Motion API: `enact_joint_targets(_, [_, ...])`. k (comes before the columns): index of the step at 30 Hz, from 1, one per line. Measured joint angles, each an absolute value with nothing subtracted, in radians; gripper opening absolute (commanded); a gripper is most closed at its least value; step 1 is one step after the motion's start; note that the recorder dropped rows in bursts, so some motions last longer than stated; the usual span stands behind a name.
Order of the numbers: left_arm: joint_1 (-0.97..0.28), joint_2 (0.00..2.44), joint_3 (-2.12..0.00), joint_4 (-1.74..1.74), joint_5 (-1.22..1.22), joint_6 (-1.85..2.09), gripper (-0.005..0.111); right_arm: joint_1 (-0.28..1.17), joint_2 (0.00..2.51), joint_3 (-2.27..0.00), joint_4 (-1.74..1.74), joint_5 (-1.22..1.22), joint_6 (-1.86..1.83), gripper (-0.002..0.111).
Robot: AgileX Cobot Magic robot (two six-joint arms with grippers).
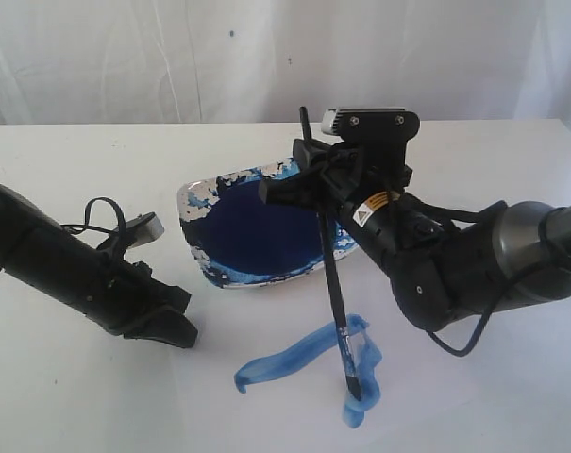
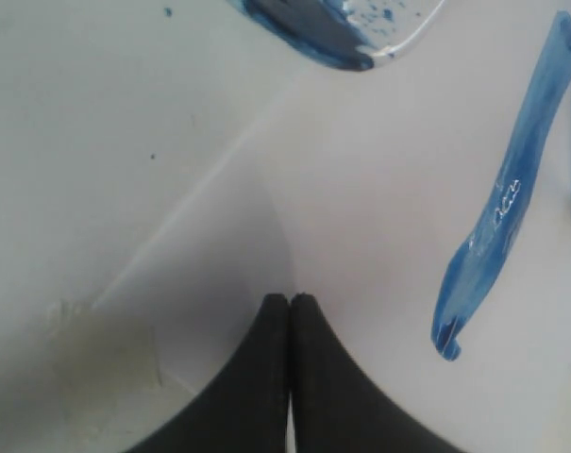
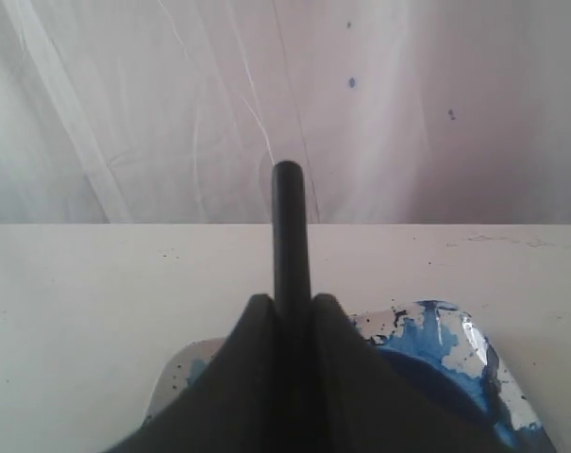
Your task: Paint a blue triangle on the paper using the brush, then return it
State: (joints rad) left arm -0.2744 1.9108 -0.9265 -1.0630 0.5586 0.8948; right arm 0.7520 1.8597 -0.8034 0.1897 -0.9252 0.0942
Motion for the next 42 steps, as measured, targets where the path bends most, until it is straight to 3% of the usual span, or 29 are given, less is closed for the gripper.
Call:
enact_joint_targets(22, [-0.274, 1.911, -0.926, -1.063, 0.559, 0.895, 0.0, 0.88, 1.86, -0.797, 0.179, -0.913, 0.105, 0.0])
enact_joint_targets(42, [-0.274, 1.911, -0.926, -1.063, 0.559, 0.895, 0.0, 0.887, 1.793, -0.797, 0.179, -0.883, 0.086, 0.0])
